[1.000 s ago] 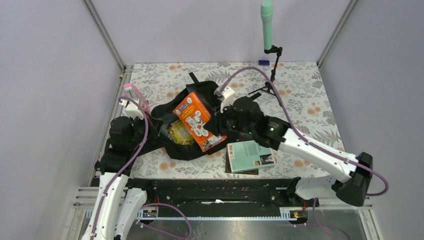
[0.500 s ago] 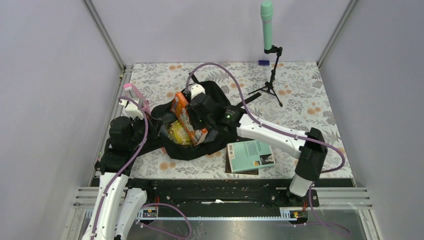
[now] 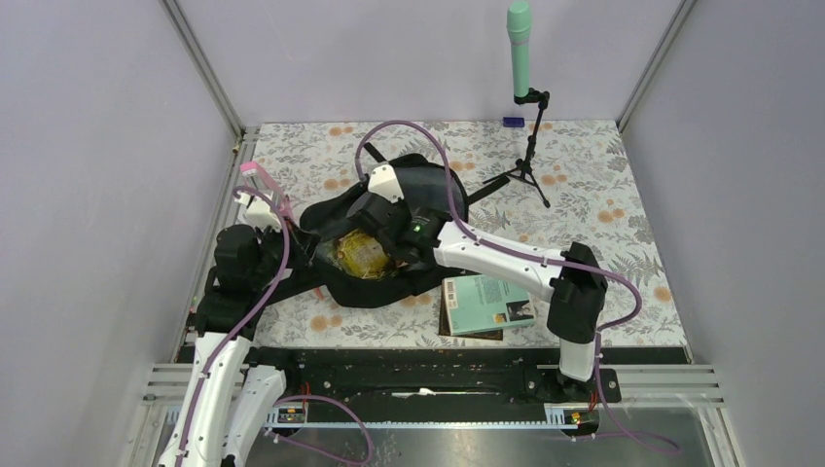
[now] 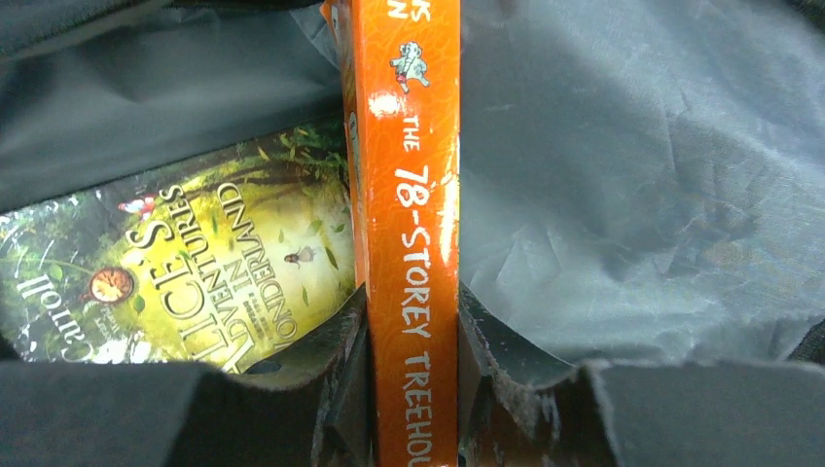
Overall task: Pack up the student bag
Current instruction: Place the book in the student bag.
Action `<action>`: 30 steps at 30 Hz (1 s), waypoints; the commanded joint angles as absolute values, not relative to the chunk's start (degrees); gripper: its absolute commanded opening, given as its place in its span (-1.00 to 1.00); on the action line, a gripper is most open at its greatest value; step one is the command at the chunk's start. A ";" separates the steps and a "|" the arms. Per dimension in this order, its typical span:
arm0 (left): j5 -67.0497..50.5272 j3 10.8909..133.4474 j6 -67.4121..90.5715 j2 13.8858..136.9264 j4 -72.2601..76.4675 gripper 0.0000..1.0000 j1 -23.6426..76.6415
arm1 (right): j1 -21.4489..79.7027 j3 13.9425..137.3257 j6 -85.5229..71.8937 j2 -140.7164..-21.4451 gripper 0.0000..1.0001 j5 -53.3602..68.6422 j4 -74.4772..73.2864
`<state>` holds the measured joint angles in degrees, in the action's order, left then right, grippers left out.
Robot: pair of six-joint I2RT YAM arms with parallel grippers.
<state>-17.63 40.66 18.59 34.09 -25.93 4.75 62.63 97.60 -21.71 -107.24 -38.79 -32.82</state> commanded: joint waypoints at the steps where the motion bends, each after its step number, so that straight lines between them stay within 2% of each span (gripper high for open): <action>1: -20.10 41.72 19.42 33.48 -17.48 -1.00 4.32 | 63.89 102.11 -20.48 -108.87 -1.00 -53.52 -29.91; 12: -20.79 41.59 19.60 33.92 -17.15 -1.00 4.31 | 68.64 111.36 -15.73 -121.32 -1.00 -47.31 -26.59; 21: -20.95 41.53 19.68 34.01 -17.13 -1.00 4.22 | 68.59 106.90 -17.67 -123.71 -1.00 -36.42 -21.60; 30: -21.03 41.42 19.78 34.10 -16.96 -1.00 4.22 | 67.72 107.03 -20.39 -127.89 -1.00 -38.81 -26.34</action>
<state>-18.02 39.72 18.70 35.03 -26.52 4.23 68.25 107.13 -16.67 -126.02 -41.01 -25.85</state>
